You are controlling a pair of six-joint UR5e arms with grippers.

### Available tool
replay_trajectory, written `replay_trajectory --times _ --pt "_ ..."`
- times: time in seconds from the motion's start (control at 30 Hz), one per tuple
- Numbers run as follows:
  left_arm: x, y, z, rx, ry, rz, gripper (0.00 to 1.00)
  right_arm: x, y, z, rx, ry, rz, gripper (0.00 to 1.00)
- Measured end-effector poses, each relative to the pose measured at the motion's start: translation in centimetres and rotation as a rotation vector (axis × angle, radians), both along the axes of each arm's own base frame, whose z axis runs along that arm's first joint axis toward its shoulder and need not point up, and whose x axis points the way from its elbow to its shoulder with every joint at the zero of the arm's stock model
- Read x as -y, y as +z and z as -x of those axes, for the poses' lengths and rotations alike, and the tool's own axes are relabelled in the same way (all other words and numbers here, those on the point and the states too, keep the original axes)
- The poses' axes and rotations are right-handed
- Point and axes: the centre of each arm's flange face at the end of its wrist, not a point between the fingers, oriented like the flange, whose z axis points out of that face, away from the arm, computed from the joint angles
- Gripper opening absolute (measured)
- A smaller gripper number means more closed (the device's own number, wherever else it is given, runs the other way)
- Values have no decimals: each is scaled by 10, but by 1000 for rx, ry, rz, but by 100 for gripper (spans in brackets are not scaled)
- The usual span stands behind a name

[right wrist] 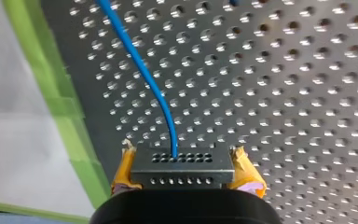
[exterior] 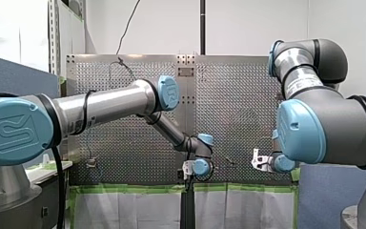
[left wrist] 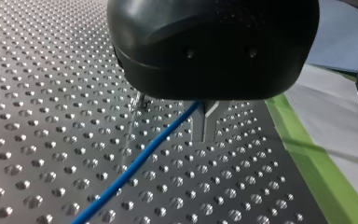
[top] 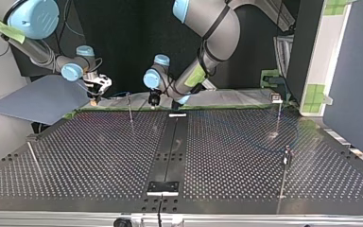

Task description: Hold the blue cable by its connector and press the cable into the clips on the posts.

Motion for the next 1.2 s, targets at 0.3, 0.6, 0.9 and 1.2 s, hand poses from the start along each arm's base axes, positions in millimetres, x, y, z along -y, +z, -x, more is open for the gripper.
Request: replay_trajectory --times 0.3,0.6,0.9,1.2 --pt "9 14 -9 42 9 33 2 19 -15 9 -1 -9 -38 23" --pt "15 20 -8 49 17 42 2 51 6 9 20 5 25 23" --pt "6 22 -17 54 52 44 2 78 29 6 31 22 92 23" --pt "3 29 -25 72 88 42 2 96 45 6 37 27 136 23"
